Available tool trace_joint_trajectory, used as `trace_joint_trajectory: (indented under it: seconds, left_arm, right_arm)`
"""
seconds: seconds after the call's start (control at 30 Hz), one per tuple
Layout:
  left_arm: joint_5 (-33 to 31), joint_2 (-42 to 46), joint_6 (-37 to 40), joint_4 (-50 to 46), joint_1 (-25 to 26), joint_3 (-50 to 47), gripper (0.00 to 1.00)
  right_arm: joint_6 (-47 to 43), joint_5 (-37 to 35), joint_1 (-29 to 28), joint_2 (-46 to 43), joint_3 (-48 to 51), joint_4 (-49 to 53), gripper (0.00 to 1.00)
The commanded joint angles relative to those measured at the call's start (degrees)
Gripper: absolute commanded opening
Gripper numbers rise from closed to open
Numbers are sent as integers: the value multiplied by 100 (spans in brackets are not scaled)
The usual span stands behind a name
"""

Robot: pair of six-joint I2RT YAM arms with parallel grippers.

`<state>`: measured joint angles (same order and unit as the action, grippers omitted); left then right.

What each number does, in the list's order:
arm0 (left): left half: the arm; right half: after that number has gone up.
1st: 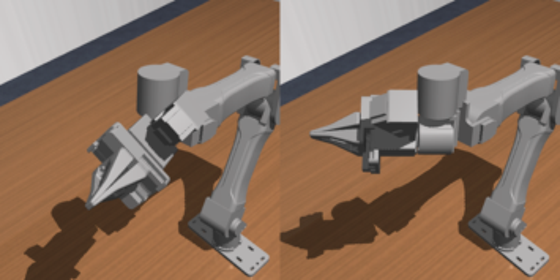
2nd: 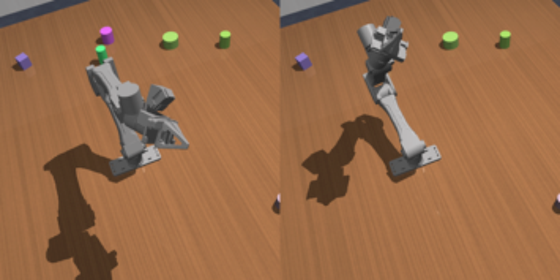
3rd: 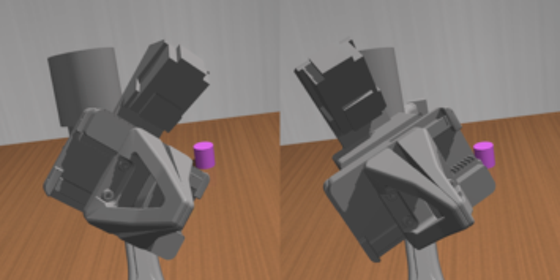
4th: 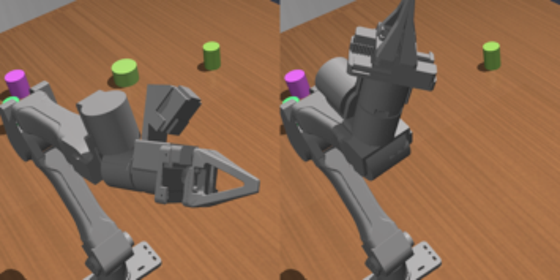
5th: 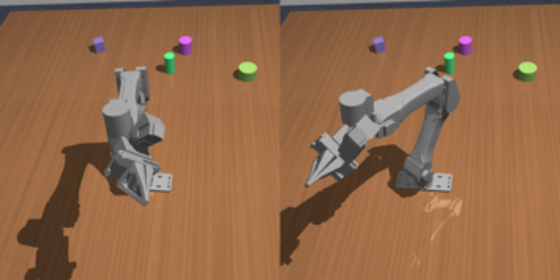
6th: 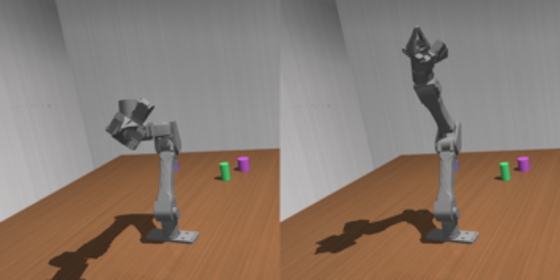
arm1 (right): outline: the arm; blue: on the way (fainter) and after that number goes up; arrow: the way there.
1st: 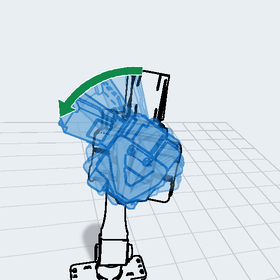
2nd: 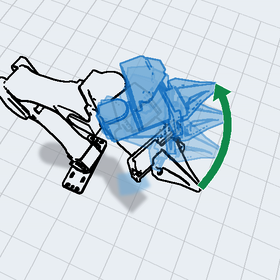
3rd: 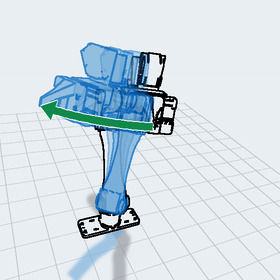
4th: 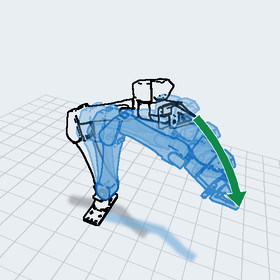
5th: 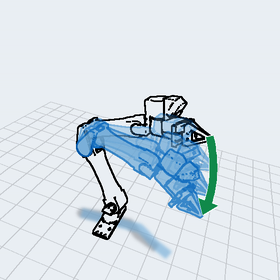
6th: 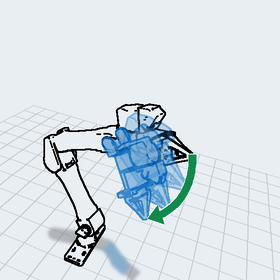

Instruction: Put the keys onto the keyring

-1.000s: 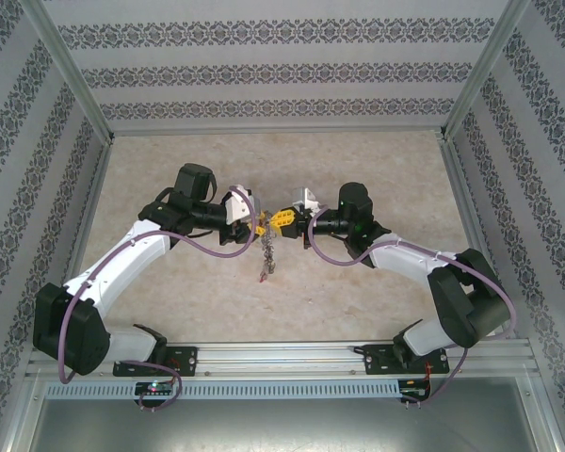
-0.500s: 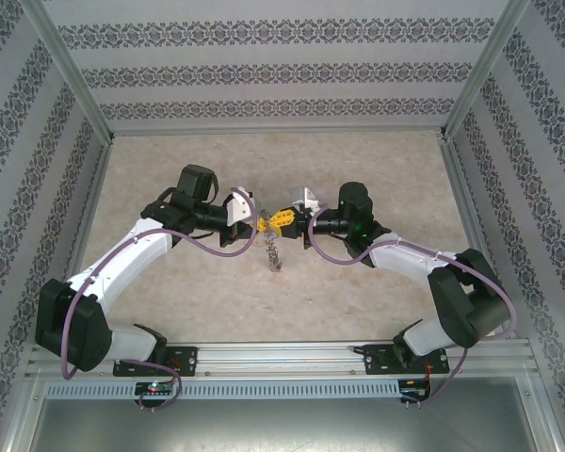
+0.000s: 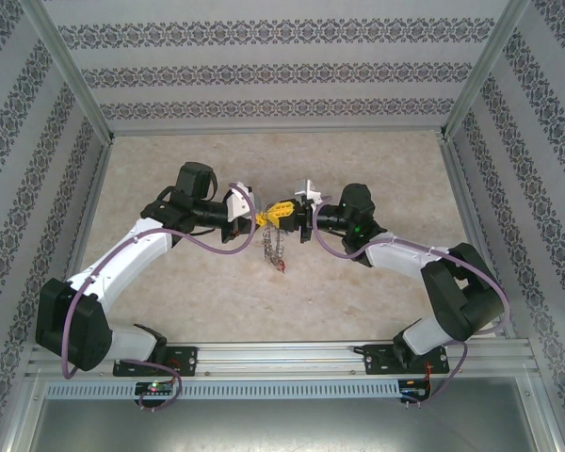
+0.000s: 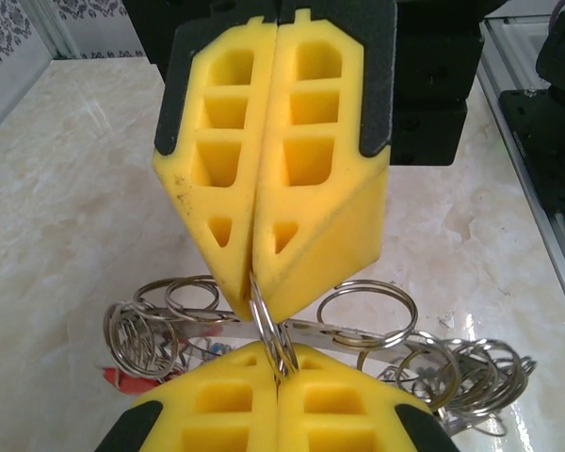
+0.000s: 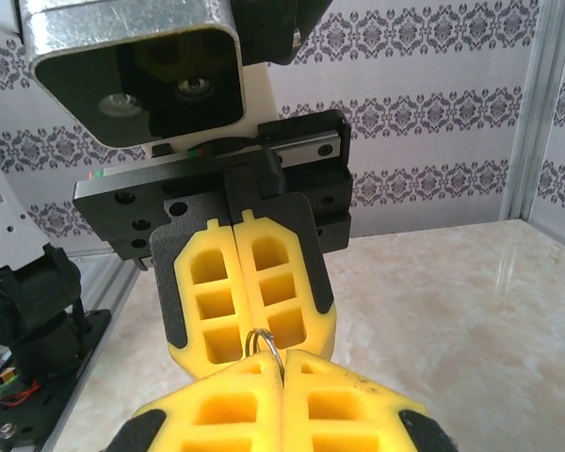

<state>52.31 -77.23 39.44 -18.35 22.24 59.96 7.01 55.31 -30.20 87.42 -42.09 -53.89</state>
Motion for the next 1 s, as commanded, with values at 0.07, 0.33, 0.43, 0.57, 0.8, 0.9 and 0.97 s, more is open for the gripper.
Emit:
trace_joint_trajectory:
  seconds: [0.07, 0.33, 0.43, 0.57, 0.8, 0.9, 0.97]
  left_arm:
    - [481, -74, -218, 179, 58, -47, 0]
    - [306, -84, 626, -1257, 39, 465, 0]
    - [191, -141, 851, -1648, 39, 597, 0]
    - [128, -193, 938, -1822, 45, 655, 0]
    - [279, -336, 1046, -2024, 51, 735, 0]
    - [292, -449, 1101, -2184, 64, 849, 0]
    - [280, -477, 1101, -2188, 70, 879, 0]
  right_arm:
    - [-231, -35, -188, 100, -62, -529, 0]
    - [-1348, 211, -92, 36, 290, 632, 7]
    - [-1760, 227, -85, -28, 300, 1051, 13]
    - [-2747, 112, -121, -219, 133, 2343, 21]
    - [-4462, -276, -180, -480, -382, 4799, 26]
    - [-4674, -433, -188, -587, -457, 5048, 34]
    - [-4725, -507, -197, -661, -493, 5112, 37]
